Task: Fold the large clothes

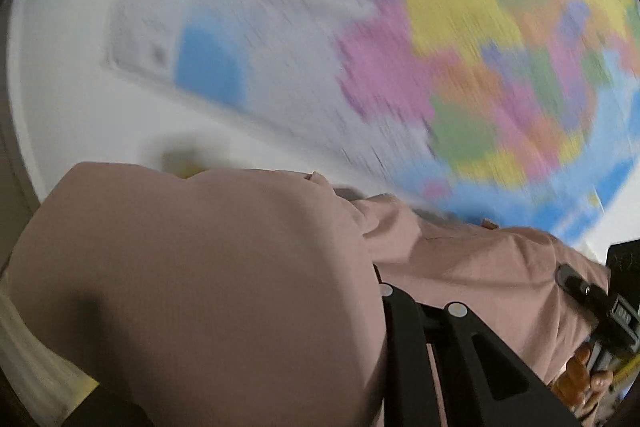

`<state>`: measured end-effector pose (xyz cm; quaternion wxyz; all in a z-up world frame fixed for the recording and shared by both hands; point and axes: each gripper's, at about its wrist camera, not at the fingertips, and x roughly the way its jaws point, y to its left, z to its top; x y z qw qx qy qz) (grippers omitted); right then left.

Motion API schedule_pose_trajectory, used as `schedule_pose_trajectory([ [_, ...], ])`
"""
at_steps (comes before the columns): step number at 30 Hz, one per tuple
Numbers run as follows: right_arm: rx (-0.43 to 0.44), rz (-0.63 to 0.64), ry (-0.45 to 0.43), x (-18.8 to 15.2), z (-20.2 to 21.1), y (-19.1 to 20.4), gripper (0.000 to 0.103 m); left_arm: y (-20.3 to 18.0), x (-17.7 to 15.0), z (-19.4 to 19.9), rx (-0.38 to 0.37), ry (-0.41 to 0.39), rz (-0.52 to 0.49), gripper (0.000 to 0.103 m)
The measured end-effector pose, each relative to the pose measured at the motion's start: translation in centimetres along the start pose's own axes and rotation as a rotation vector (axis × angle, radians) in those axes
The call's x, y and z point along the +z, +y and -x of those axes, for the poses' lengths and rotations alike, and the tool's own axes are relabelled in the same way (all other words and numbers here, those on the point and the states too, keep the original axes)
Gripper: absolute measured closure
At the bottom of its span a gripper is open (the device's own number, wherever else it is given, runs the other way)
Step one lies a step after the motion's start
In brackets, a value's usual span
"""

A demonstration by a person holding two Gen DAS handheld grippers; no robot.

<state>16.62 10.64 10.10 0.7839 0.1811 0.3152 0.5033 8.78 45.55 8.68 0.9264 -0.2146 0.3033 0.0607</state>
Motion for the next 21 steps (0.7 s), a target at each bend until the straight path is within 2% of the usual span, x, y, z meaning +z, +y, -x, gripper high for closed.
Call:
schedule_pose_trajectory([
  [3,0.046,0.033,-0.047,1.4,-3.4,0.8,0.086,3.9,2.4,0.9,0.038,-0.084,0.034,0.088],
  [5,0.1,0.009,-0.032,0.5,-6.5,0.1,0.086,7.7,2.1,0.1,0.046,-0.084,0.111,0.086],
  [6,0.096,0.007,-0.003,-0.5,-8.4,-0.3,0.086,9.1,1.6,-0.5,0.06,-0.069,0.128,0.086],
  [8,0.094,-0.011,0.095,-3.0,-12.0,-1.6,0.086,12.9,-0.7,-3.6,0.143,0.018,0.157,0.086],
  [10,0.032,-0.033,0.215,-6.3,-15.7,-3.6,0.085,15.6,-3.1,-6.9,0.217,0.121,0.18,0.086],
  [12,0.022,-0.082,0.295,-8.8,-17.6,-5.6,0.083,18.2,-5.3,-9.1,0.245,0.176,0.232,0.085],
  [14,0.005,-0.132,0.322,-10.3,-17.8,-7.3,0.068,19.5,-5.9,-9.2,0.221,0.168,0.271,0.083],
  [16,-0.019,-0.16,0.31,-10.4,-16.3,-8.6,0.039,20.0,-5.8,-9.0,0.199,0.165,0.276,0.08],
  [18,-0.008,-0.182,0.294,-10.2,-14.7,-9.6,0.036,20.0,-5.7,-9.2,0.198,0.177,0.26,0.079],
  [19,0.001,-0.198,0.287,-10.1,-13.9,-10.3,0.029,19.9,-5.6,-9.3,0.196,0.181,0.251,0.076],
  [21,0.018,-0.236,0.287,-10.4,-13.0,-11.4,0.032,19.5,-5.7,-9.8,0.196,0.19,0.232,0.076],
])
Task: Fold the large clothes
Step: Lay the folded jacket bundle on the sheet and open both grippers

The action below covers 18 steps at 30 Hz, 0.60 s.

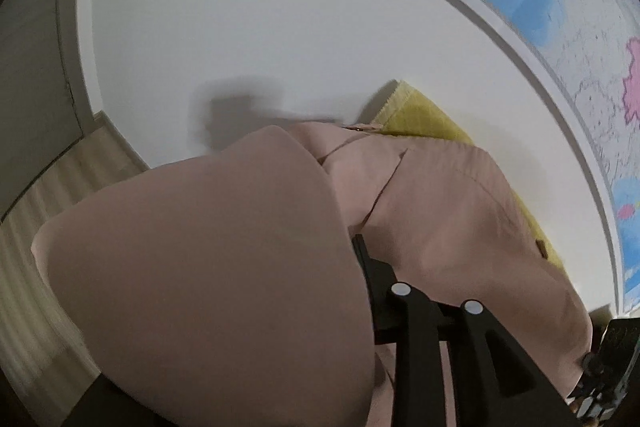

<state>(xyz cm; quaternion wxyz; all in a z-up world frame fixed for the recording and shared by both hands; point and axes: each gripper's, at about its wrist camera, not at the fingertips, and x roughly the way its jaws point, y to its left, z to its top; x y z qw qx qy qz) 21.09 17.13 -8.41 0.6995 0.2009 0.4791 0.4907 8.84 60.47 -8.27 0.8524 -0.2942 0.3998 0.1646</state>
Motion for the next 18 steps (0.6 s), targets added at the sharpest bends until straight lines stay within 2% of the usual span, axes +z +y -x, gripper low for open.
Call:
schedule_pose_trajectory([
  [1,0.031,-0.015,0.009,-0.2,0.1,-0.6,0.058,-0.1,0.0,-0.1,0.002,0.001,-0.004,0.075],
  [3,0.011,-0.004,0.026,-0.2,-0.2,-0.5,0.086,-0.7,0.0,-0.5,-0.001,-0.001,-0.01,0.075],
  [4,0.012,-0.016,0.039,-0.4,-0.4,-0.8,0.093,-1.1,0.1,-0.6,0.003,-0.002,-0.014,0.076],
  [7,0.032,0.017,0.001,-1.2,0.9,0.3,0.096,-2.5,1.0,-0.7,0.01,-0.009,-0.05,0.077],
  [9,0.055,0.062,-0.021,-2.2,2.2,1.4,0.096,-3.5,1.7,-0.6,-0.005,-0.029,-0.083,0.077],
  [10,0.023,0.094,-0.022,-2.5,2.2,2.0,0.095,-3.7,1.9,-0.7,-0.009,-0.033,-0.087,0.077],
  [11,-0.06,0.112,0.003,-2.7,1.4,1.9,0.093,-3.7,2.0,-1.3,0.003,-0.022,-0.088,0.076],
  [12,-0.094,0.081,0.049,-2.8,0.4,1.1,0.091,-3.5,2.0,-1.8,0.023,-0.01,-0.085,0.075],
  [13,-0.102,0.054,0.072,-2.8,0.0,0.5,0.081,-3.0,1.9,-2.2,0.034,0.0,-0.066,0.072],
  [15,-0.112,0.023,0.055,-2.7,0.3,-0.2,0.066,-2.2,1.7,-2.1,0.036,-0.001,-0.052,0.063],
  [17,-0.135,0.048,0.035,-2.8,1.4,0.2,0.041,-2.1,1.4,-1.2,0.061,-0.02,-0.074,0.057],
  [18,-0.159,0.065,0.023,-2.9,2.1,0.4,0.037,-2.1,1.2,-0.5,0.064,-0.03,-0.099,0.055],
])
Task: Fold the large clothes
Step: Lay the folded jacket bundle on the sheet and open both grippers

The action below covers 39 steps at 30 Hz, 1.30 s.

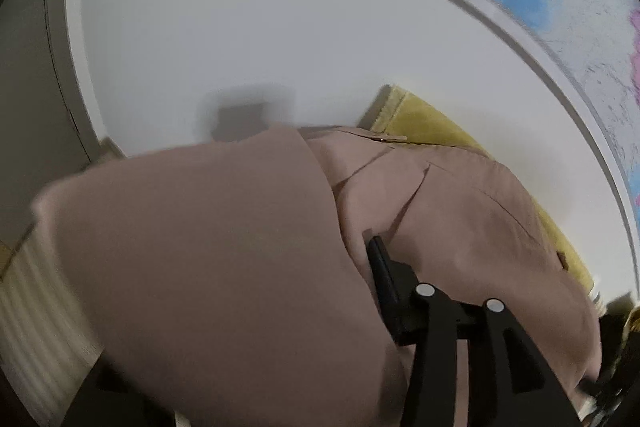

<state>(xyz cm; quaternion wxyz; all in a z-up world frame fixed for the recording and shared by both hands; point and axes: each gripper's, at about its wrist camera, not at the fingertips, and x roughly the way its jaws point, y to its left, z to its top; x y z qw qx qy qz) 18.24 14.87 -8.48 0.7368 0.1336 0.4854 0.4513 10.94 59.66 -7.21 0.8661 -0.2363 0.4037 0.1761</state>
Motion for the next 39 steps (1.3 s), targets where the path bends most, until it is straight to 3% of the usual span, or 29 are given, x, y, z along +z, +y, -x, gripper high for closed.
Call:
schedule_pose_trajectory([
  [5,-0.1,0.065,-0.039,0.0,3.1,0.6,0.035,-0.8,-0.4,3.4,0.044,-0.05,-0.095,0.041],
  [10,-0.185,0.132,-0.148,0.5,6.0,2.8,0.035,-1.7,-1.6,6.0,0.122,-0.078,-0.166,0.027],
  [12,-0.21,0.163,-0.169,0.6,6.8,3.7,0.035,-1.7,-2.1,6.8,0.178,-0.075,-0.198,0.027],
  [14,-0.204,0.219,-0.17,0.9,6.6,5.3,0.035,-1.5,-2.6,8.7,0.203,-0.123,-0.212,0.024],
  [16,-0.177,0.263,-0.168,1.5,5.3,6.8,0.035,-1.4,-2.8,10.3,0.172,-0.173,-0.202,0.024],
  [19,-0.154,0.294,-0.135,2.5,2.5,7.9,0.036,-2.5,-3.5,12.3,0.065,-0.207,-0.207,0.021],
  [21,-0.148,0.27,-0.104,3.1,0.4,7.7,0.037,-3.7,-4.3,12.2,-0.008,-0.187,-0.23,0.021],
  [26,-0.189,0.229,0.004,2.9,-4.6,5.5,0.043,-7.4,-7.6,9.0,-0.104,-0.108,-0.291,0.021],
  [28,-0.203,0.229,0.01,2.6,-5.3,4.9,0.043,-8.2,-8.9,7.9,-0.136,-0.071,-0.301,0.021],
  [33,-0.203,0.226,0.023,1.9,-4.3,5.2,0.042,-10.4,-11.0,5.8,-0.066,-0.045,-0.353,0.021],
  [37,-0.221,0.311,-0.053,0.7,-2.0,7.6,0.038,-11.1,-11.5,6.9,-0.073,-0.071,-0.361,0.019],
  [39,-0.211,0.355,-0.087,-0.2,-1.2,8.8,0.038,-11.8,-12.1,7.6,-0.048,-0.099,-0.386,0.013],
])
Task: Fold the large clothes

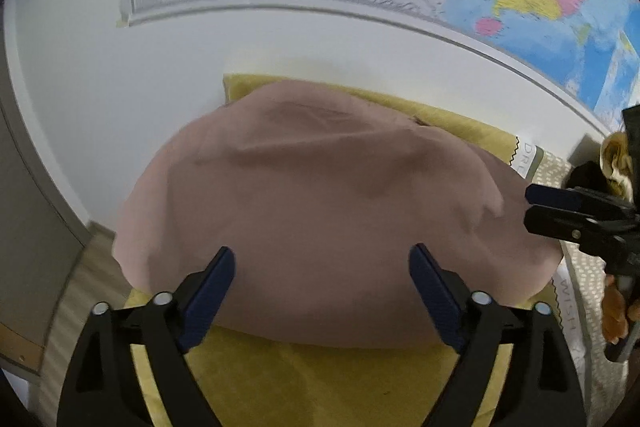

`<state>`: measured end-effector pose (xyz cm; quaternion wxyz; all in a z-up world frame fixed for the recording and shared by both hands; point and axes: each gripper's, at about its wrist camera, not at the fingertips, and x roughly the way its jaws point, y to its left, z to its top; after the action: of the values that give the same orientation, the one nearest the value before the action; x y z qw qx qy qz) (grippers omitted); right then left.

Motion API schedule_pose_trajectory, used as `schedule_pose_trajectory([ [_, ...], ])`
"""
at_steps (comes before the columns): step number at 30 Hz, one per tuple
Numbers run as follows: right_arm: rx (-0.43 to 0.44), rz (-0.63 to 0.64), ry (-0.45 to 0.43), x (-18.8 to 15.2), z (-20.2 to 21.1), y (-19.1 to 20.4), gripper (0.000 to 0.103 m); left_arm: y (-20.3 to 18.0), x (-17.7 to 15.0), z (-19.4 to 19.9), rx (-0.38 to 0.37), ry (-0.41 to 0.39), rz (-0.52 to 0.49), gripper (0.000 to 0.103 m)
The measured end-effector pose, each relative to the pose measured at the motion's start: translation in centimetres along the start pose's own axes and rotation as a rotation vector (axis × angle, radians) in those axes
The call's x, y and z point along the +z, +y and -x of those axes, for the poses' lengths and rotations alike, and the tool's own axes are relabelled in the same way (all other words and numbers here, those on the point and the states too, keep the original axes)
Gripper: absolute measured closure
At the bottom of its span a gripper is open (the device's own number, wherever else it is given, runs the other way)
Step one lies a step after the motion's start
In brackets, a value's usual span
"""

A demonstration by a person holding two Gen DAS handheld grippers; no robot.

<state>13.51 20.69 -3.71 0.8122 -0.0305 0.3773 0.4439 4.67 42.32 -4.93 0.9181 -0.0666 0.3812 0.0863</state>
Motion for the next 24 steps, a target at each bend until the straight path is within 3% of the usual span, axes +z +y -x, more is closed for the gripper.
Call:
schedule_pose_trajectory([
  [4,0.002,0.055,0.037,-1.7,-0.9,1.7,0.038,-1.8,-0.5,0.7,0.017,-0.023,-0.03,0.011],
  [11,-0.043,0.092,0.094,-3.5,-3.7,2.4,0.036,-2.9,-1.8,-0.9,0.04,0.033,-0.033,0.011],
  [18,-0.023,0.077,0.063,-3.6,-2.4,2.8,0.028,-3.3,-2.2,0.0,0.064,0.027,-0.023,0.01],
  [24,-0.039,0.097,0.028,-3.5,-1.4,3.4,0.026,-4.2,-2.5,1.8,0.101,-0.023,-0.009,0.007],
])
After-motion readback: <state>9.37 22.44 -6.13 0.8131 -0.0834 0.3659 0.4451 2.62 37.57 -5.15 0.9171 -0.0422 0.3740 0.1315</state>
